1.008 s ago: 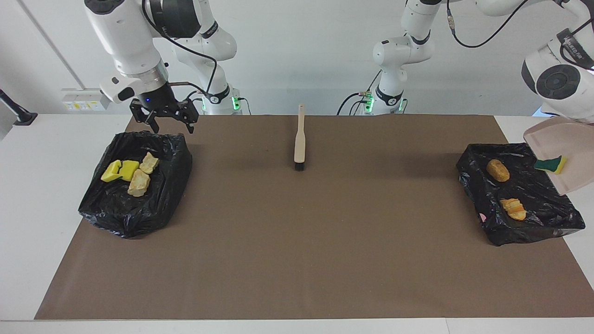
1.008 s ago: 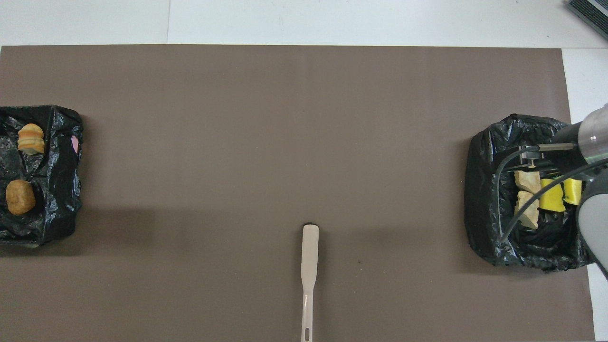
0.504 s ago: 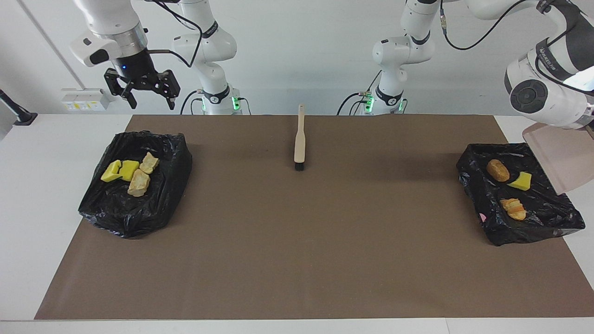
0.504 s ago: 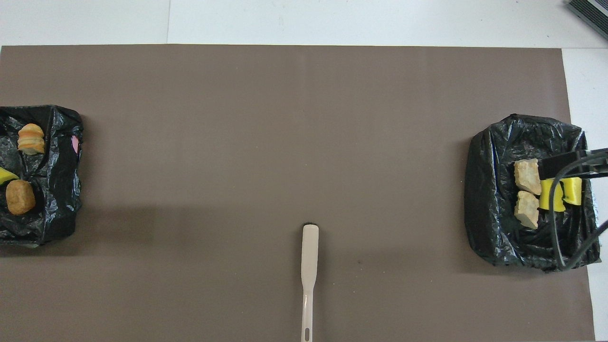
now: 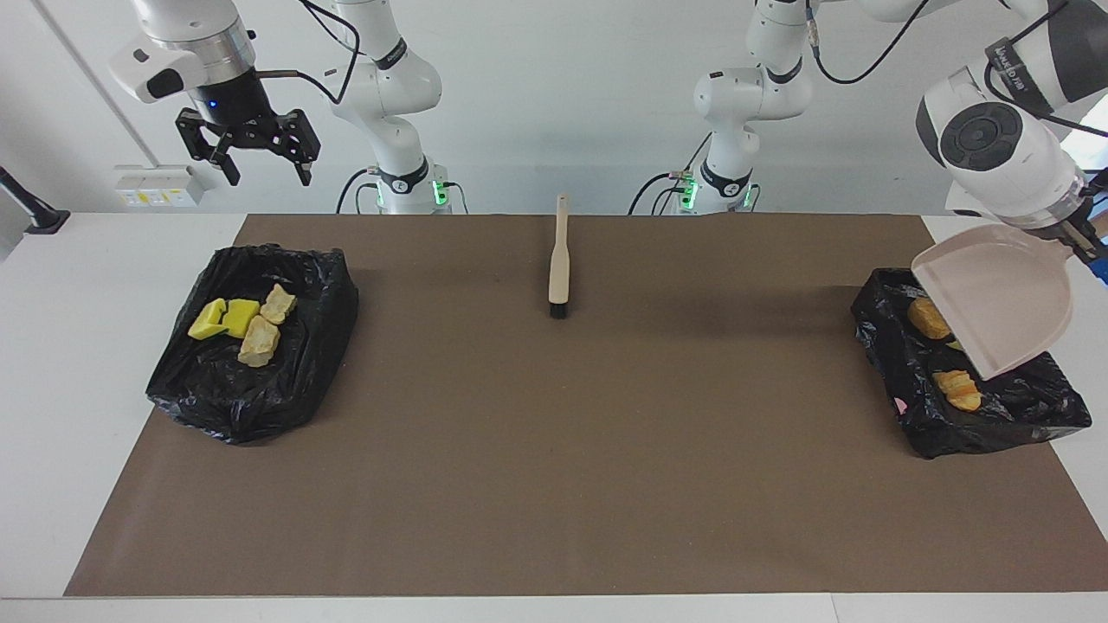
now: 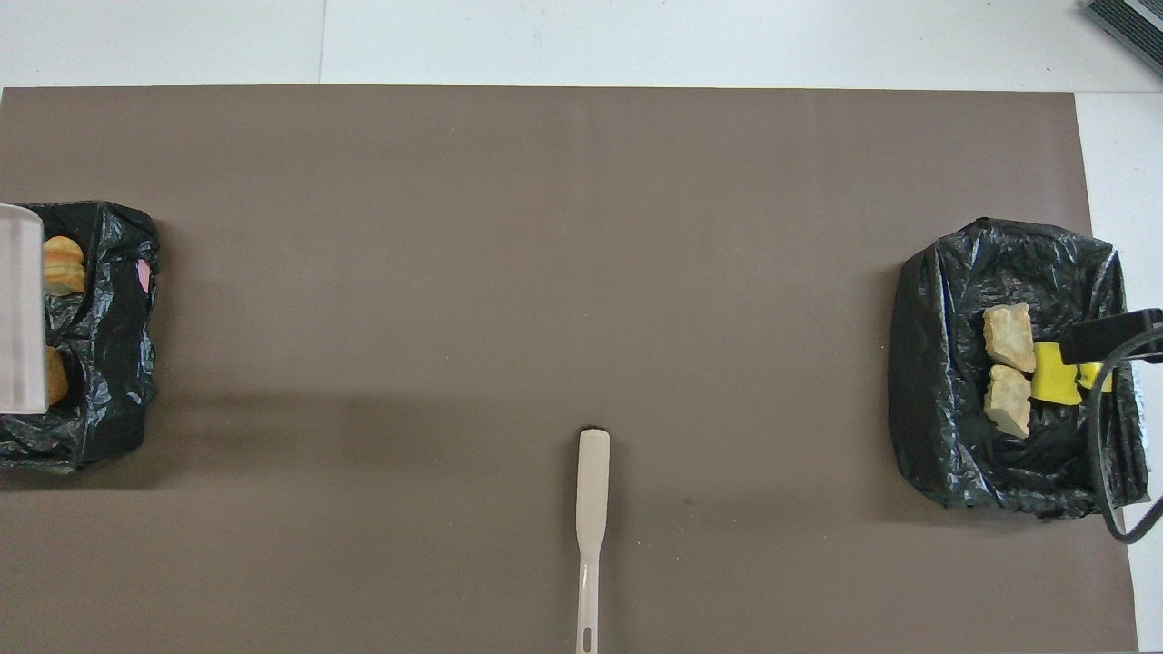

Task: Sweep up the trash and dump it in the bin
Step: 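Bring the empty dustpan back to the table center with the left gripper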

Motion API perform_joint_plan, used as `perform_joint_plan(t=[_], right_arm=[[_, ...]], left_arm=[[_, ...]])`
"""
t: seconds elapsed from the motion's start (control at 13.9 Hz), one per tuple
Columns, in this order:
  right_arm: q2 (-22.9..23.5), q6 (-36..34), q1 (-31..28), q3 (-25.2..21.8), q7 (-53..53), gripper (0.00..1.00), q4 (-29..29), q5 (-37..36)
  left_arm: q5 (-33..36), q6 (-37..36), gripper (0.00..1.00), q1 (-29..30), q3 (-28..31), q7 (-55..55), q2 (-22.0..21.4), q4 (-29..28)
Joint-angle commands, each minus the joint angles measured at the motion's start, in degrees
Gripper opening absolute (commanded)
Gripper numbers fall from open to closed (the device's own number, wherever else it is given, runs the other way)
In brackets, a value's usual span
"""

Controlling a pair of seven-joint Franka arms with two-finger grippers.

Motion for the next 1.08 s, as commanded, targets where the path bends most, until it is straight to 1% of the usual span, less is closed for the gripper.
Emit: perform_joint_plan(t=[0.0,0.07,0.29,0.43,0.5,0.58,0.72,0.79,1.01], right_arm=[[-1.1,0.2,0.5,-0.9,-0.9,1.00,-1.4,-0.5],[-1.1,0.2,0.5,-0.9,-0.9,1.00,-1.3,-0.5],[-1.1,0.3,0.5,-0.9,-0.9,1.00,-1.3,-0.5],[-0.8,0.8,0.2,-1.1,-0.8,1.00,-1.2,-1.5],[-0.8,0.3,-0.4,-1.2,-0.8,1.00,-1.2,-0.8],[-0.8,0.3,-0.7,-1.1,-0.8,1.00,-1.2,-0.6],[-0.8,0.3,-0.6,-0.6,-0.9,1.00,-1.2,-0.5],[-0.8,0.3,-0.5,-0.5,-0.9,1.00,-1.2,-0.5],[-0.8,0.3,-0.6,-0.5,-0.9,1.00,-1.2,-0.5]], left_arm=[[-5.5,-1.5,0.00,-0.6,-2.1,-4.2,-0.1,0.7],[-8.0,-1.8,0.00,-0.6,-2.4,-5.3,-0.1,0.4],[-14.3,-2.1,0.00,-0.6,-4.6,-15.0,0.0,-1.0],[-21.1,-1.9,0.00,-0.5,-5.3,-19.3,0.0,-1.6],[-24.7,-1.3,0.00,-0.6,-5.3,-21.8,0.0,-2.3],[-27.0,-1.0,0.00,-0.6,-6.1,-25.0,0.0,-3.2],[-29.6,-1.0,0.00,-0.5,-9.6,-33.9,1.1,-3.9],[-31.9,-0.9,0.00,-0.6,-11.9,-40.1,2.3,-3.9],[-35.1,0.2,0.00,-0.6,-18.8,-57.7,5.5,-3.9]])
